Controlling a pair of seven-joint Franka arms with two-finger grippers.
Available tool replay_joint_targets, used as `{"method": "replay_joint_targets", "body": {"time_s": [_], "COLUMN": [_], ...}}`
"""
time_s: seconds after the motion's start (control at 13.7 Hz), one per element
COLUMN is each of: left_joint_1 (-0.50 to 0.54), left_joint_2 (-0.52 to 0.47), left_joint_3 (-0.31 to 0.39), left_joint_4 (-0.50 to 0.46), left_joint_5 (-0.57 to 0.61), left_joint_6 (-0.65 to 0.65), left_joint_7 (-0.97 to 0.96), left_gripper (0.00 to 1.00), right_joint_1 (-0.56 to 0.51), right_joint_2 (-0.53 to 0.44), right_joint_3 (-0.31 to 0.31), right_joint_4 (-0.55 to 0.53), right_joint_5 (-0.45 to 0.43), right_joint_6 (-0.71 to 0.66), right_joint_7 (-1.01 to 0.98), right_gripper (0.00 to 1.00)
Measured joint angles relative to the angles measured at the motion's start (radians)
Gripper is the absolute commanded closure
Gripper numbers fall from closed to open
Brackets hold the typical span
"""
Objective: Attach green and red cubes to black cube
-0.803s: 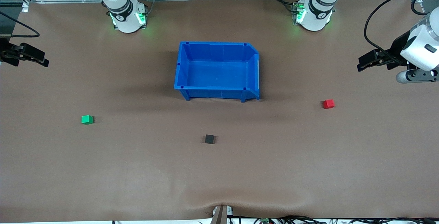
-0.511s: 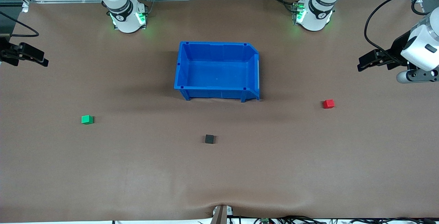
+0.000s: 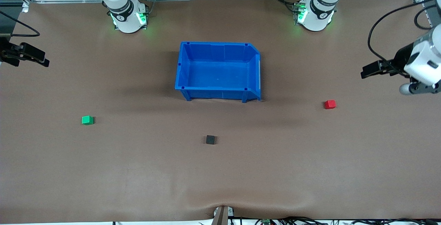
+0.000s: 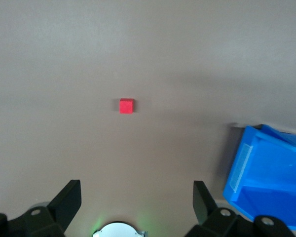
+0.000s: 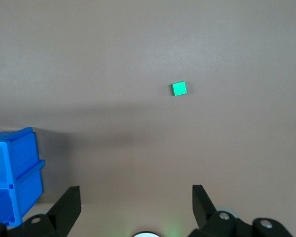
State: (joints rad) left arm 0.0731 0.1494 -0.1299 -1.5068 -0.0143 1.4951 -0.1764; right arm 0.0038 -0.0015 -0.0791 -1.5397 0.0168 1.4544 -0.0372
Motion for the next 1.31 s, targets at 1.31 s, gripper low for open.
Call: {"method": "replay_joint_targets", "body": {"time_s": [1.31], "left_joint_1": [0.066], "left_joint_2": [0.367], "left_joint_3": [0.004], "left_joint_4": [-0.154], "left_joint_5": [0.037], "left_joint_6": [0.389], "left_joint_7": [0.017], "left_gripper": [0.00], "right_joint_1": [0.079], "right_joint_2": [0.248], "right_joint_3": [0.002], "right_joint_4": [-0.001], "right_joint_5": [0.030], "right_joint_6": [0.122], "right_joint_7": [-0.014], "right_gripper": [0.00]}}
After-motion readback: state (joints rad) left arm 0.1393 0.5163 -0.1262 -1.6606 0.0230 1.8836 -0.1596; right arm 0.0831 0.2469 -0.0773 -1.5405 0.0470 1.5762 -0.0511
